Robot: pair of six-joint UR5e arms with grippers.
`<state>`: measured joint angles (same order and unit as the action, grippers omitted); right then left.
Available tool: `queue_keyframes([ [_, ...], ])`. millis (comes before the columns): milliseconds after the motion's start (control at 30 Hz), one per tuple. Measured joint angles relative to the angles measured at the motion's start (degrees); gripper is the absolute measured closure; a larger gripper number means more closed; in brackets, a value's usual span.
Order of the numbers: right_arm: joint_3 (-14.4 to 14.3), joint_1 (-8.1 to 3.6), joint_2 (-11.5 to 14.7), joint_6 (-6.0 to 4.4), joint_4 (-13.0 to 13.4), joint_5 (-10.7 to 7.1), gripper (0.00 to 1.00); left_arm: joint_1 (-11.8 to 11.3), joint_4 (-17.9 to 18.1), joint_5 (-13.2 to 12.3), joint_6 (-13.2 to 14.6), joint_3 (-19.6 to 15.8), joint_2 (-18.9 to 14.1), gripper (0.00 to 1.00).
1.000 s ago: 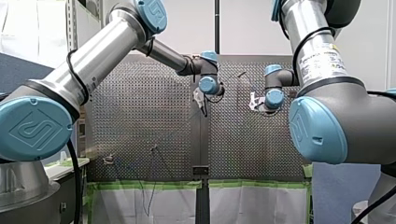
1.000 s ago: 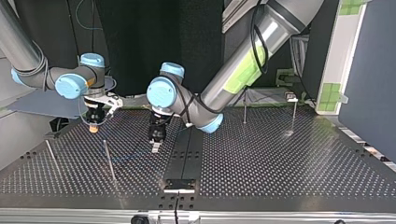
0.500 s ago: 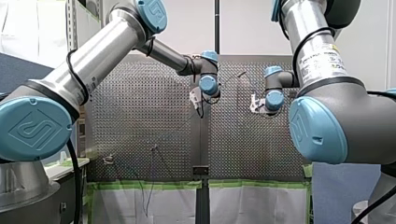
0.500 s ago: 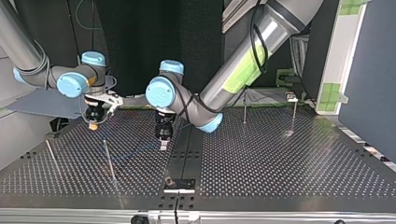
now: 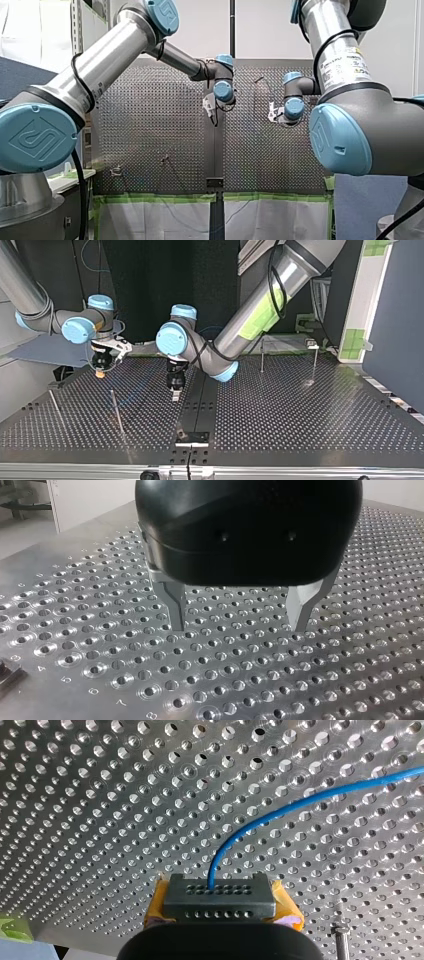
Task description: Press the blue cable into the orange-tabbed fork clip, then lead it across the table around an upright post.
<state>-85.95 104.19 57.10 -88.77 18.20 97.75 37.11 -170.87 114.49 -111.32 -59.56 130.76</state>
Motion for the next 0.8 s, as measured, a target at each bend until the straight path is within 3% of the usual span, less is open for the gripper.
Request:
queue_keyframes([
  [267,-0.02,0.00,0.00,0.07,0.00,0.00,1.00,0.03,-0.27,0.06,-0.04,0.00,-0.03,0.00],
  [800,-0.01,-0.01,-0.02,0.07,0.00,0.00,1.00,1.26,-7.72,-0.47,-0.06,-0.01,0.03,0.00],
])
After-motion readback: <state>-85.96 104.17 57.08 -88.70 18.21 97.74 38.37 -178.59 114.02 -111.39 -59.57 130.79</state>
